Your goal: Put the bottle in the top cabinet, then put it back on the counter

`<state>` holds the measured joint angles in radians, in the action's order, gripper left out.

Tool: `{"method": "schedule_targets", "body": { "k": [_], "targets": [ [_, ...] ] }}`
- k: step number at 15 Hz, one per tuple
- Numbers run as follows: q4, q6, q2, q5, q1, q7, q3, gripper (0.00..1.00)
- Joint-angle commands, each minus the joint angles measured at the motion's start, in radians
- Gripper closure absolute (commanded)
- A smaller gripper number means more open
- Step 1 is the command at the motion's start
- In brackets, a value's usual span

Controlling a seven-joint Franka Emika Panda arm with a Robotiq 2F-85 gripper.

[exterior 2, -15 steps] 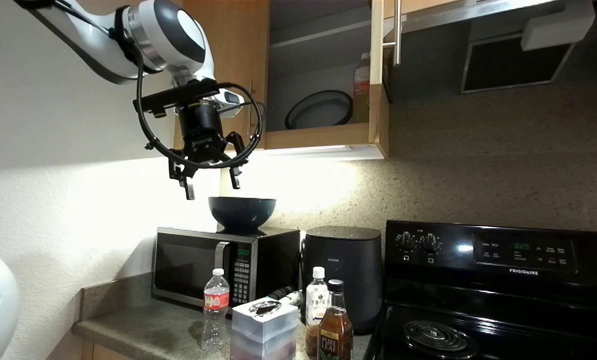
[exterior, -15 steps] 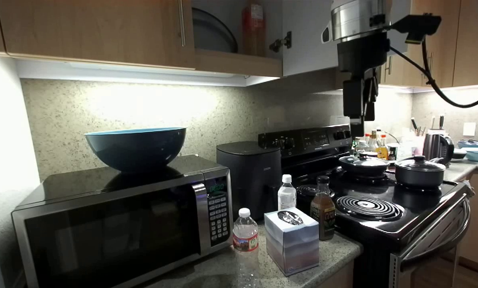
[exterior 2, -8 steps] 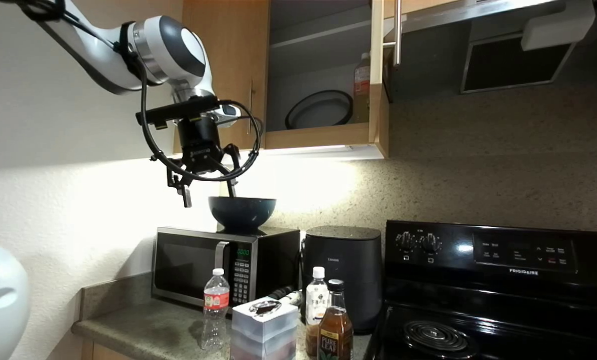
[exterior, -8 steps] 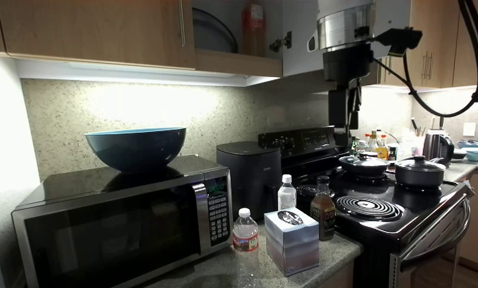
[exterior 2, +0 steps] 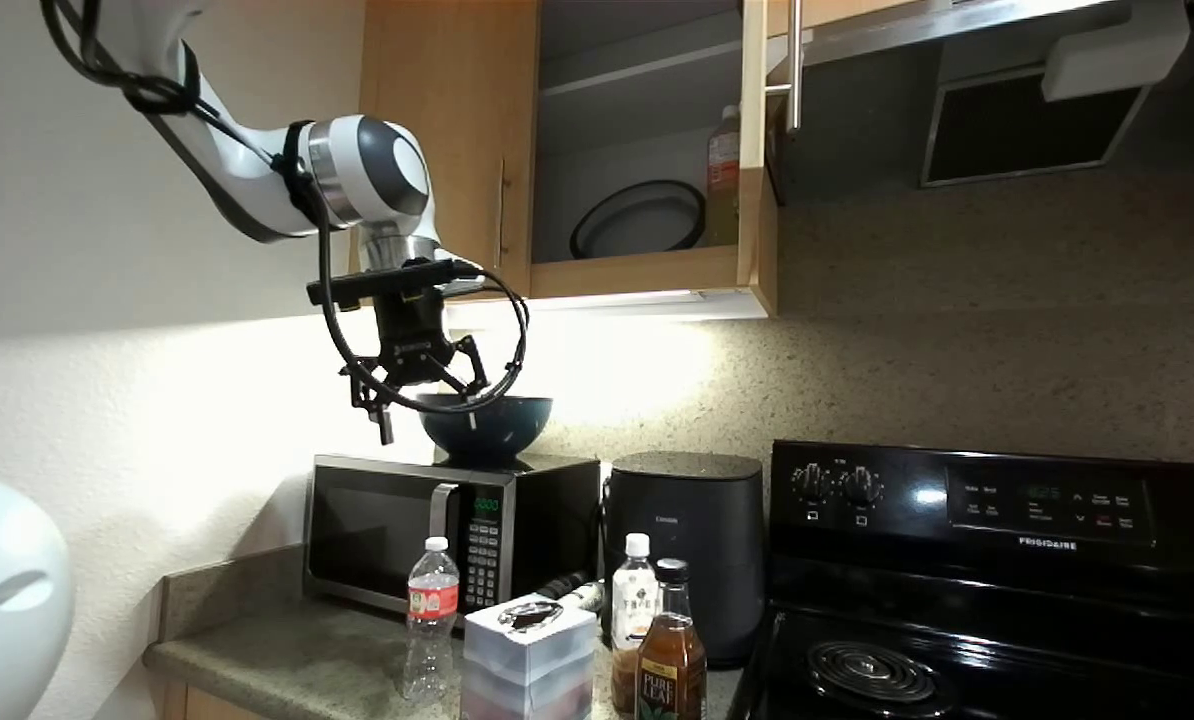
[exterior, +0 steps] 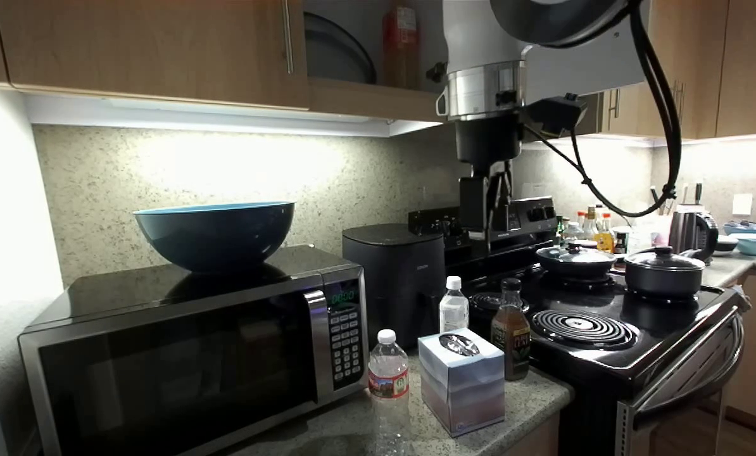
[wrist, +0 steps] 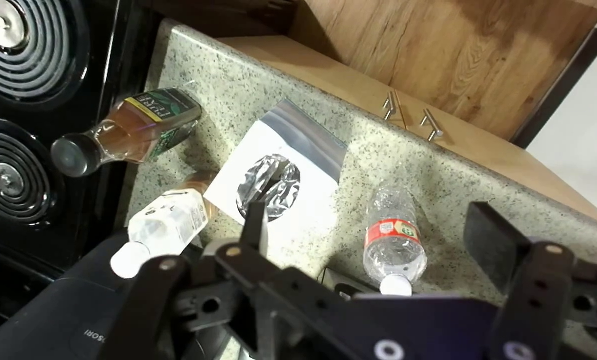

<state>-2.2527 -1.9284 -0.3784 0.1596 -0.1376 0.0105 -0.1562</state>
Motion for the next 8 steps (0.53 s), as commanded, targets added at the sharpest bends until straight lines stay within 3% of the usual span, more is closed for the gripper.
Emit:
{"method": "schedule_targets", "body": {
  "k": [1,5,8],
  "targets": [
    [0.006,0.003,0.004,0.000,-0.001,0.000,0.000,0.00],
    [0.007,0.004,0.010,-0.006,-0.002,-0.004,-0.001,0.00],
    [-0.008,-0.026,0.050,-0.096,-0.017,-0.026,0.004,0.00]
  ]
}}
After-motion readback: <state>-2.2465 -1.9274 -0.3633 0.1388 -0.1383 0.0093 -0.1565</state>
